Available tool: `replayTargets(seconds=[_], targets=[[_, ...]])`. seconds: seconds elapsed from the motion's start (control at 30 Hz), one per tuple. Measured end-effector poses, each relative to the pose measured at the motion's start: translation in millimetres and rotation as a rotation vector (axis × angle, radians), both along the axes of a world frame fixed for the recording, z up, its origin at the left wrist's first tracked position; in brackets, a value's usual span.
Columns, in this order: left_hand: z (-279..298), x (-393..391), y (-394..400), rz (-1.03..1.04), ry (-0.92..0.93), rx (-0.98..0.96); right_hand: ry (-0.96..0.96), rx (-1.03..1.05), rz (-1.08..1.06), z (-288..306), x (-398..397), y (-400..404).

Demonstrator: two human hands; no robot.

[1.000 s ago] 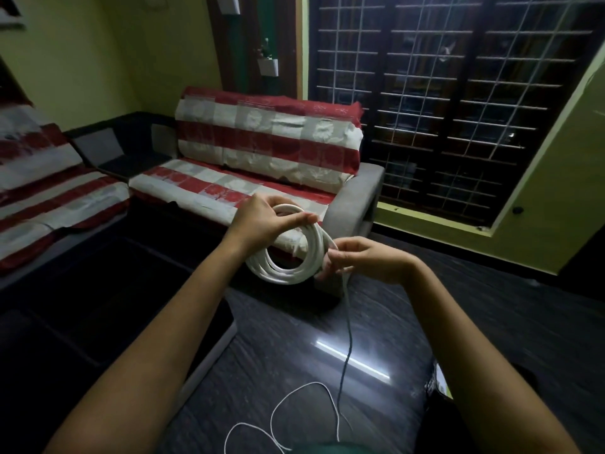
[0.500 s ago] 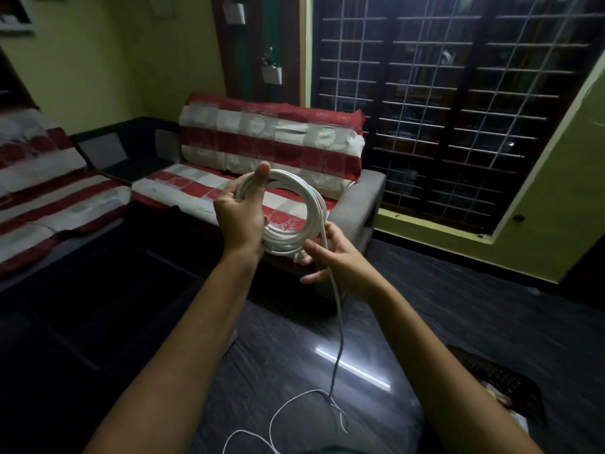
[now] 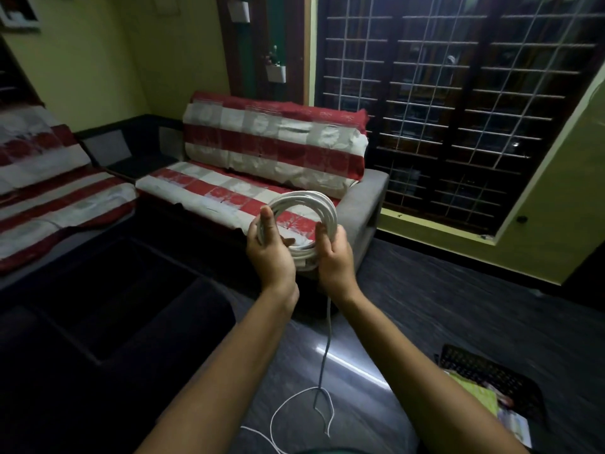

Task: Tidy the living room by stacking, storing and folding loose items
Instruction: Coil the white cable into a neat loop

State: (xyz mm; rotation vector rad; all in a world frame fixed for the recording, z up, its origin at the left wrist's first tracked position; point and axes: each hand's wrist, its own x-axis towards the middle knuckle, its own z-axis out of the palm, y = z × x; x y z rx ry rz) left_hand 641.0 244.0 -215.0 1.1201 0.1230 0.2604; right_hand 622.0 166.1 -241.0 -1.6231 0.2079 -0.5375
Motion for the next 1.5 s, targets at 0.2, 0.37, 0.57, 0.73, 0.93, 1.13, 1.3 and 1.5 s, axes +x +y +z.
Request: replayTargets(seconds=[0.2, 0.37, 0.57, 0.73, 0.93, 1.13, 1.3, 1.5], targets=[[-16.2, 11.1, 34.5, -0.280, -0.014, 0.335, 0.174, -0.422, 0.113, 14.0, 11.0, -37.7], [23.7, 28.5, 49.8, -0.235, -0.498, 1.312, 0.411, -1.088, 0.502, 33.7, 26.3, -31.4], [-7.4, 34.7, 29.9, -0.642, -0.401, 1.322, 0.534, -1.118, 0.726, 40.6, 28.4, -27.3], [-9.1, 41.3, 30.2, -0.608, -0.347, 1.443, 0.467, -0.968, 0.729, 41.0, 29.9, -32.8], [13.1, 52.1, 41.7, -0.677, -0.248, 1.389, 0.739, -0.598, 0.884, 34.8, 33.0, -65.4], [31.2, 69.6, 58.9, -0.324, -0.164, 0.951, 0.658, -0.337, 0.961, 21.6, 13.5, -78.9], [34.4, 54.9, 47.9, -0.210, 0.114, 0.471, 0.367, -0.027, 0.816, 7.5, 3.9, -49.5], [23.2, 34.9, 20.6, -0.086, 0.345, 0.020, -0.029, 0.237, 0.319, -9.8, 11.0, -0.8]])
